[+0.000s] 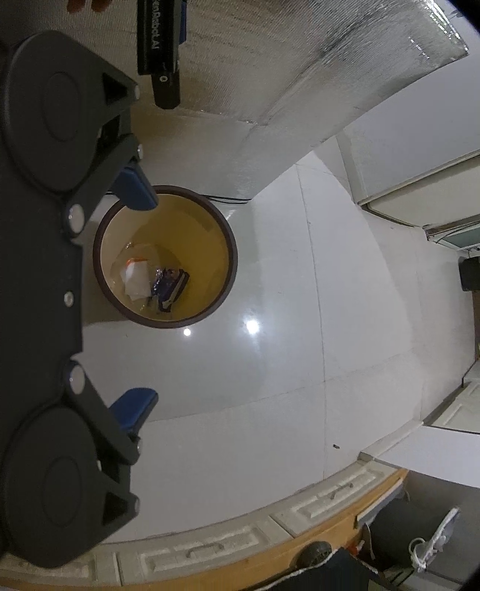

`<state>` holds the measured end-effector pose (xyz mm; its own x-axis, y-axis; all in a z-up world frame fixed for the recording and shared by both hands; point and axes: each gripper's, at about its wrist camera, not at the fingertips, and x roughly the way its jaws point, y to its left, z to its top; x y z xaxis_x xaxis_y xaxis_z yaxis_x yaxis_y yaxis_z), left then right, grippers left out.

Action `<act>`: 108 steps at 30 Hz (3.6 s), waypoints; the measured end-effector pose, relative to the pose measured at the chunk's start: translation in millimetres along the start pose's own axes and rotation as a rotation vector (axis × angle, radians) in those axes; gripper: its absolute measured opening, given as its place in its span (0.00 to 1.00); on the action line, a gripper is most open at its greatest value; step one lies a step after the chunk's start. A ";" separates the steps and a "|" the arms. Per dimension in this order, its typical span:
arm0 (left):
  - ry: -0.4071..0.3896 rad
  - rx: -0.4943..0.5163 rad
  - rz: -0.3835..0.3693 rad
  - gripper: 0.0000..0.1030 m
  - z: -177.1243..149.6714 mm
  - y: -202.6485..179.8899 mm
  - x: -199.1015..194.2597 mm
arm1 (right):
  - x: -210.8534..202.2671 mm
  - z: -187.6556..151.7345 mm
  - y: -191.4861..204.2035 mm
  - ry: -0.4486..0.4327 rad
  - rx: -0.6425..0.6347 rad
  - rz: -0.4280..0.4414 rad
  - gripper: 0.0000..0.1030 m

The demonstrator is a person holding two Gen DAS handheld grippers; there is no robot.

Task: Collect trash
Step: 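Move both open tools back toward the trash on the counter, then grasp the teal snack bag with the right tool while the left tool grasps the red cigarette pack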

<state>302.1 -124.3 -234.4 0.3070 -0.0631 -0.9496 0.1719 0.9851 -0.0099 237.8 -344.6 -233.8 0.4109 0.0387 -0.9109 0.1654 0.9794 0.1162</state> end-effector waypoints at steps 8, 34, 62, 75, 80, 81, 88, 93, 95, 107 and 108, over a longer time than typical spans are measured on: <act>-0.058 0.015 -0.019 1.00 -6.9 -5.5 -33.1 | -30.5 -4.3 -5.1 -0.041 0.014 -0.014 1.00; -0.299 0.048 -0.039 1.00 -47.8 -5.1 -160.9 | -175.3 -27.5 -17.5 -0.336 -0.003 -0.014 1.00; -0.680 -0.019 0.097 1.00 -81.1 117.9 -330.3 | -281.7 -31.9 118.7 -0.697 -0.202 0.183 1.00; -0.663 -0.113 0.154 1.00 -78.2 220.1 -321.8 | -269.0 -23.1 220.0 -0.701 -0.314 0.258 1.00; -0.648 -0.175 0.167 1.00 -78.2 262.4 -314.7 | -256.9 -21.4 259.2 -0.681 -0.358 0.287 1.00; -0.645 -0.187 0.170 1.00 -78.1 269.7 -313.4 | -253.9 -20.5 267.0 -0.673 -0.363 0.297 1.00; -0.623 -0.252 0.184 1.00 -74.4 318.2 -302.2 | -231.3 -10.9 317.3 -0.628 -0.393 0.340 1.00; -0.594 -0.281 0.178 1.00 -70.1 344.5 -290.6 | -217.1 -10.5 345.0 -0.612 -0.407 0.378 1.00; -0.587 -0.292 0.185 1.00 -68.6 352.2 -286.8 | -212.2 -12.9 353.9 -0.597 -0.444 0.402 1.00; -0.575 -0.314 0.154 1.00 -60.7 364.7 -268.4 | -199.3 -14.7 389.1 -0.547 -0.473 0.464 0.82; -0.578 -0.319 0.155 1.00 -60.5 365.5 -267.5 | -197.5 -14.0 392.4 -0.545 -0.483 0.458 0.78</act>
<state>226.2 262.3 -2.9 0.7724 0.0942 -0.6281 -0.1718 0.9831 -0.0638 209.0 34.8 -13.7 0.7378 0.4714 -0.4831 -0.4707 0.8723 0.1322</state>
